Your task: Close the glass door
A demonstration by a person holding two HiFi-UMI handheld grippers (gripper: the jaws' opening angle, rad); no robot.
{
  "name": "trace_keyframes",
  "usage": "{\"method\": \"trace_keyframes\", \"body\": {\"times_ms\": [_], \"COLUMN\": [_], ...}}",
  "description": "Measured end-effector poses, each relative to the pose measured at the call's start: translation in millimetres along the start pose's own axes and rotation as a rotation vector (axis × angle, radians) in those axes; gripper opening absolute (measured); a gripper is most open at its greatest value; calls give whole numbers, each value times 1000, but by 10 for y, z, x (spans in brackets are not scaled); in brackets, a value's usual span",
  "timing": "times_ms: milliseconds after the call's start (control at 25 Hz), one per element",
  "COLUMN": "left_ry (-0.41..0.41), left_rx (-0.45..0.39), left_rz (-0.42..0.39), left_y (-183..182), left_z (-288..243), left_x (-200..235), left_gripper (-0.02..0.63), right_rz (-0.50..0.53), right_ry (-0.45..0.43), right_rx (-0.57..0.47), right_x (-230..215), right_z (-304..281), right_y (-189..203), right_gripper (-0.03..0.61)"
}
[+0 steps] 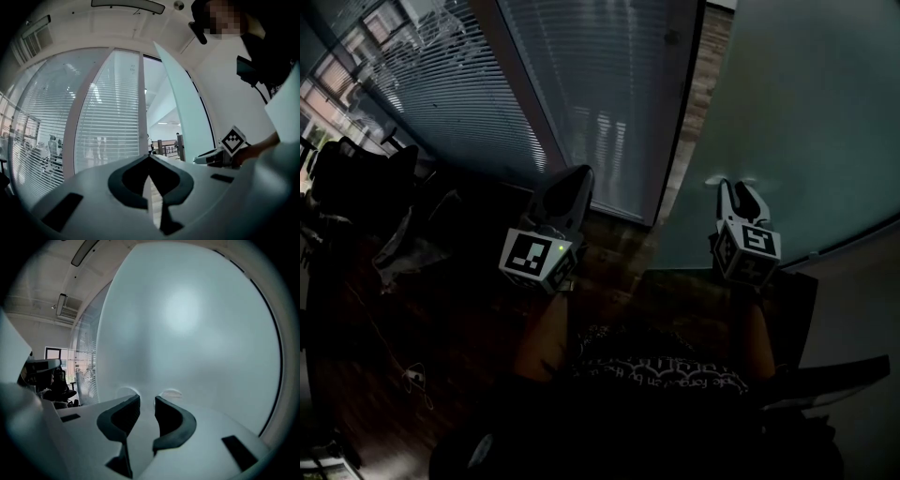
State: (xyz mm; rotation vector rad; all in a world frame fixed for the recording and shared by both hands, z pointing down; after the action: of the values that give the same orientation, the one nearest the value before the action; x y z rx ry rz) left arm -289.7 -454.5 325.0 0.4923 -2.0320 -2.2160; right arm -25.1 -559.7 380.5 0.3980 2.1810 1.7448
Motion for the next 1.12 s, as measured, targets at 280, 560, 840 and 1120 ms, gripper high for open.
{"method": "trace_keyframes", "body": {"times_ms": [280, 560, 840, 1120], "left_ry": [19, 77, 137, 187], "left_rx": [0, 4, -33, -49], "left_rz": [13, 27, 8, 17], "left_y": [63, 225, 197, 188], "left_z": [-220, -616, -1146, -1420], "left_x": [82, 350, 686, 819], "left_gripper": [3, 3, 3, 2], "right_rz": [-2, -3, -6, -32], "right_ry": [4, 32, 90, 110], "right_rx": [-7, -15, -4, -19], "right_x": [3, -23, -142, -178], "right_z": [-320, -637, -989, -1286], "right_y": [-59, -137, -177, -324], "right_gripper": [101, 100, 100, 100]}}
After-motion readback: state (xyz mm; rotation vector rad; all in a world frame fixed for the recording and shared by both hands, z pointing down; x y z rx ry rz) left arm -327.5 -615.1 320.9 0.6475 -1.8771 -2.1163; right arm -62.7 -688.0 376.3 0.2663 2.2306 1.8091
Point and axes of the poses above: the fingertips, and each gripper's own axes: z backward along the fingers, x to its left, y out of its underside, the point moved 4 cm from there along z, backward along the fingers, and after that the axes turned 5 degrees about -z, right-handed, at the moved point
